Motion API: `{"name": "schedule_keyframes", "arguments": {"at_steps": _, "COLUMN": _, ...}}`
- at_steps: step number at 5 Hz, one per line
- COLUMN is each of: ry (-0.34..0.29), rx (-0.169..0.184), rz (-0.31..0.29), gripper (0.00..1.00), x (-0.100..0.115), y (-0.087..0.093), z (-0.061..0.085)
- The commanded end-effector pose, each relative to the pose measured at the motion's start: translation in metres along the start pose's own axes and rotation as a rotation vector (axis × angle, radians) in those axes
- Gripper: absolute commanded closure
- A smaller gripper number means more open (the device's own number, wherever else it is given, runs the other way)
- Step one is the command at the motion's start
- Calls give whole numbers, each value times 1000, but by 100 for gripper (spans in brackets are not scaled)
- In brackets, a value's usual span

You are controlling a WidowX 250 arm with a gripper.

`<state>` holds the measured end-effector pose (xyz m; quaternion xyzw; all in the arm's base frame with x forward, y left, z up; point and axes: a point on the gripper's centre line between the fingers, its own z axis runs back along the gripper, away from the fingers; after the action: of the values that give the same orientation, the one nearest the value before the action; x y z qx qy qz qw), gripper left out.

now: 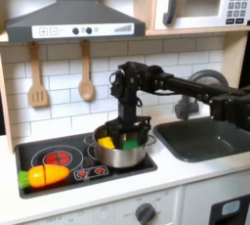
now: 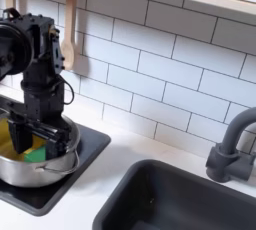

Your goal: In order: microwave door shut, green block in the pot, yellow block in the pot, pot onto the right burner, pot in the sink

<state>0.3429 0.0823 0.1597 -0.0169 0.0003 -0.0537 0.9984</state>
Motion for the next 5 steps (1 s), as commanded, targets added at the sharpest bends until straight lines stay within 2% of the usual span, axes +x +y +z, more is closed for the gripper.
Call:
{"name": "schedule_keyframes", "arguments": {"at_steps": 1, "ry": 5, "rx": -17, "rz": -22, "gripper": 0, "x": -1, "y": -20, "z": 1}}
{"name": "schedule_keyframes", "arguments": {"at_steps": 3, "ry": 18, "rx": -30, "rz": -44, "gripper": 0, "x": -2, "y": -45, "z": -3}}
{"name": "schedule_keyframes", "arguments": {"at_steps": 5, "ry": 18, "rx": -36, "rz": -63, "gripper": 0, "x": -3, "y": -60, "z": -3}}
